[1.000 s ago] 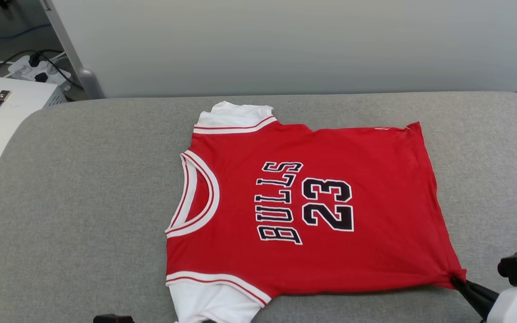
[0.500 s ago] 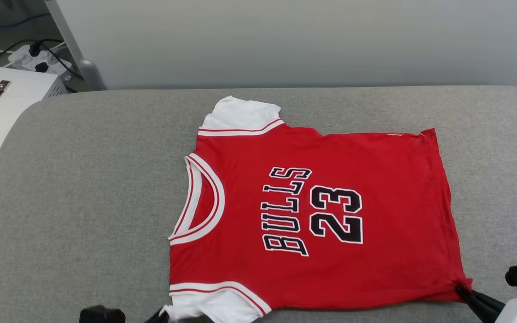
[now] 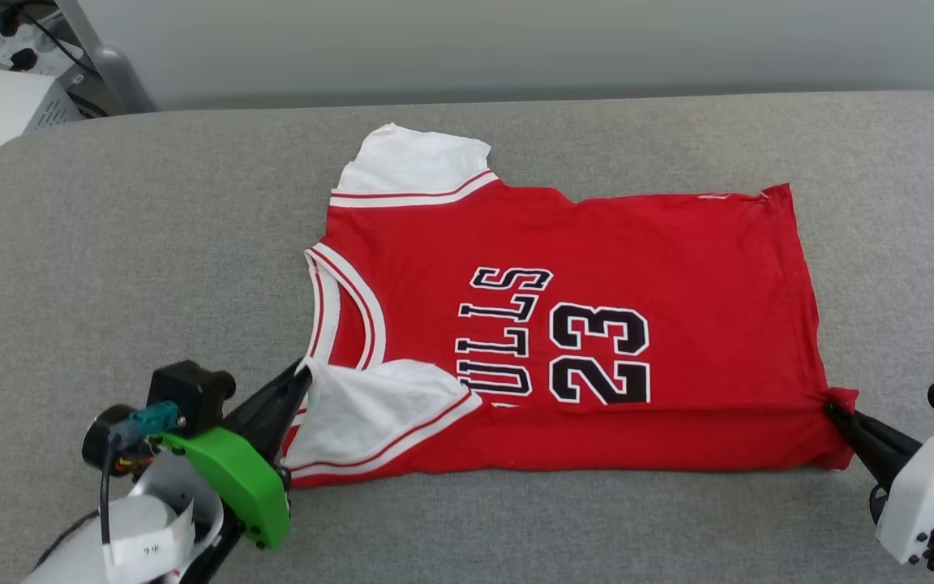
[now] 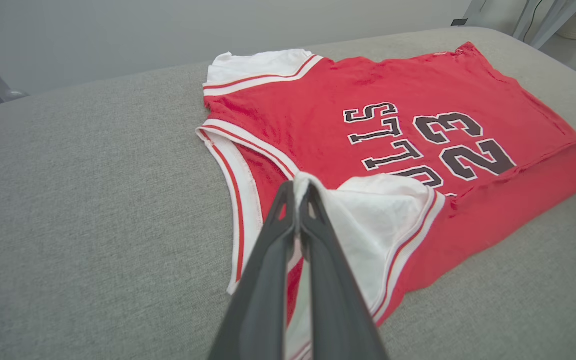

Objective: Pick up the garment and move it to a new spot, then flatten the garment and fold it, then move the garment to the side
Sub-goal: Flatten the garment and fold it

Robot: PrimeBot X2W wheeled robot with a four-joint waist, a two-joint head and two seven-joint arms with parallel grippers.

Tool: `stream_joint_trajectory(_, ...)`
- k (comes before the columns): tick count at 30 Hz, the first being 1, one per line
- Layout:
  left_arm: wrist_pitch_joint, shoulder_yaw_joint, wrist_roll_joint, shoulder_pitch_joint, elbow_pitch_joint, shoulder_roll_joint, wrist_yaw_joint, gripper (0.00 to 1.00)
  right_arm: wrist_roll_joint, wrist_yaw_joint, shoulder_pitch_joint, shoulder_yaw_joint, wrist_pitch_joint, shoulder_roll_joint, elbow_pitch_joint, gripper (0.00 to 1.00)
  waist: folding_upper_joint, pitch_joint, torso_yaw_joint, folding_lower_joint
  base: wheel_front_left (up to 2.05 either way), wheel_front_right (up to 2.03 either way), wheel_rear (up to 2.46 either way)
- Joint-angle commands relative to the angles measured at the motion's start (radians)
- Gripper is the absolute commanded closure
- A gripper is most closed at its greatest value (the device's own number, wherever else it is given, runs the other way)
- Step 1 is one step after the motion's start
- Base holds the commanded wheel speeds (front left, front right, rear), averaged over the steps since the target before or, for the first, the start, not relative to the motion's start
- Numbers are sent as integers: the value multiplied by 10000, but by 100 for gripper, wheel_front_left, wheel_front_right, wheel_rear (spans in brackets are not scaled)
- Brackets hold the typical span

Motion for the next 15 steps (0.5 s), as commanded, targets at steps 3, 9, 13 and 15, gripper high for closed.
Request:
stream_joint_trajectory(3,112,8,173,-1007,568,-174,-429,100,-53,-6,-575,-77,228,181,17,100,0,639,-223,1,0,0,0)
stream_joint_trajectory(9,203,-57,423,-2478,1730,-443,-970,100,-7,-6,-1428,-27,460,244,291,100,0,1296,-300,1,0,0,0)
stream_joint_trajectory(13,178,-192,488,-3236,2554,-630,-1211,100,-1,-6,-2032,58,475,319,627,100,0,1678,-346,1,0,0,0)
stream_joint_trajectory(15,98,-269,544,-3524,2985,-709,-1277,100,14,-6,-2322,154,481,391,821,100,0,1825,-377,1,0,0,0)
